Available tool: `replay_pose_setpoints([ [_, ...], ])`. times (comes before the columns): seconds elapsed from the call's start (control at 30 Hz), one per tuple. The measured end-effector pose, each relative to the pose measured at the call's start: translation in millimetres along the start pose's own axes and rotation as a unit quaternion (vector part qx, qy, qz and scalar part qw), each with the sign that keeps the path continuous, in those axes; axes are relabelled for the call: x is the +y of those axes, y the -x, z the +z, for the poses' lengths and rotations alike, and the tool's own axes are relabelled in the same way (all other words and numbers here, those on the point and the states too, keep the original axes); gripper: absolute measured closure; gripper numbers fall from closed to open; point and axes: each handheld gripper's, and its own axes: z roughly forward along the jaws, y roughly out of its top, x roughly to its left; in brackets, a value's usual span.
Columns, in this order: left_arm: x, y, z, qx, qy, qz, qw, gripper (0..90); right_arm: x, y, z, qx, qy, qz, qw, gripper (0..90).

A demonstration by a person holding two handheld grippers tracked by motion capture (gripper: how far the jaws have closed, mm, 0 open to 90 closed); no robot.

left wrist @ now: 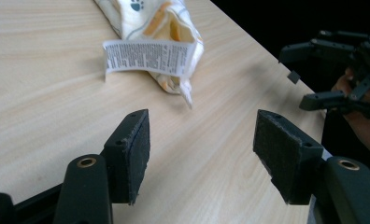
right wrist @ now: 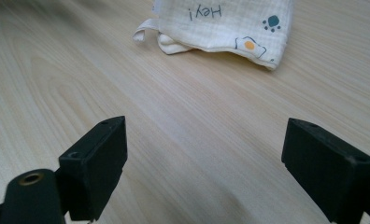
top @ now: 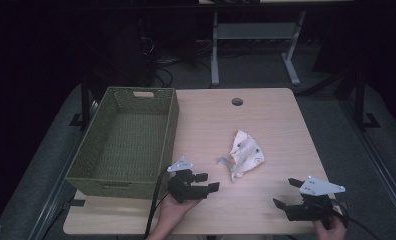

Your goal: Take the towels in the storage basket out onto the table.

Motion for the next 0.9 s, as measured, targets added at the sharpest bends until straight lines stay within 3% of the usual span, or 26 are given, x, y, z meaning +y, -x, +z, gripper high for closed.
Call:
replay_pose_setpoints([
  [0.1, -3.7, 2.1, -1.3, 0.005, -0.005, 0.011, 0.9999, 36.1, -0.1, -0.1, 0.0, 0.0, 0.0, 0.0, 1.0, 14.0],
  [0.23, -8.2, 4.7, -5.1, -0.002, -0.004, 0.01, 0.9999, 35.3, -0.6, -0.4, -1.1, 0.002, 0.0, -0.003, 1.0, 14.0],
  [0.27, -9.7, 5.9, -5.9, -0.013, -0.003, 0.005, 0.9999, 35.2, -0.9, -0.6, -1.4, 0.003, -0.002, -0.002, 1.0, 14.0],
  [0.43, -11.7, 9.8, -3.2, -0.011, -0.008, 0.016, 0.9998, 35.1, -0.9, -0.9, -4.5, 0.004, -0.001, -0.005, 1.0, 14.0],
  [0.5, -14.0, 12.3, -1.9, -0.005, -0.015, 0.031, 0.9994, 34.7, -2.6, 0.0, -7.6, 0.003, 0.001, -0.002, 1.0, 14.0],
  [0.9, -17.0, 11.6, 1.1, -0.005, -0.021, 0.045, 0.9988, 28.2, -4.4, 2.3, -7.2, 0.005, -0.001, -0.003, 1.0, 14.0],
])
